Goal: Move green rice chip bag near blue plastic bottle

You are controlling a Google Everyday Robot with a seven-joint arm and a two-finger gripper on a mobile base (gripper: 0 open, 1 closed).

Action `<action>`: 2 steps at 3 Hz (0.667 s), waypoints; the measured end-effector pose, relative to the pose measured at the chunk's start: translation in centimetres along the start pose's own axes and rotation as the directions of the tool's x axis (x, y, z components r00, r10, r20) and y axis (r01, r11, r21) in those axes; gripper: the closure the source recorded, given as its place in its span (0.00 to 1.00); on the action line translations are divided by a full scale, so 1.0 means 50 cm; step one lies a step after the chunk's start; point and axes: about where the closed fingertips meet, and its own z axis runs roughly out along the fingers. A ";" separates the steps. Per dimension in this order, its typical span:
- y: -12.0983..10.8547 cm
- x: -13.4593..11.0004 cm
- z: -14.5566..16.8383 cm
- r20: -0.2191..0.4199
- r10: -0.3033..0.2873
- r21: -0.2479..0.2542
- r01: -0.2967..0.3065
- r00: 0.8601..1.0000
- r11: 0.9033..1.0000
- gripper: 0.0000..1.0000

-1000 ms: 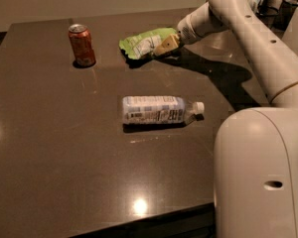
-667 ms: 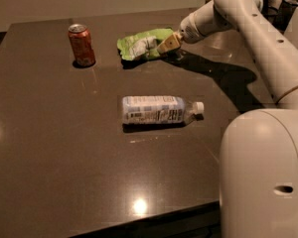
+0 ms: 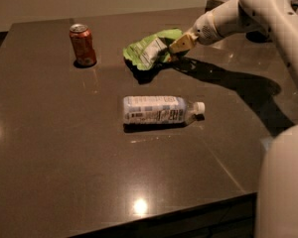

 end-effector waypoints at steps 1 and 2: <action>0.051 0.026 -0.070 0.019 -0.013 -0.039 0.014 1.000 0.999 1.00; 0.099 0.055 -0.121 0.024 -0.018 -0.076 0.020 1.000 0.997 1.00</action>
Offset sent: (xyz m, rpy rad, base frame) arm -0.1341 -0.0374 0.0217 0.0545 0.0249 0.1079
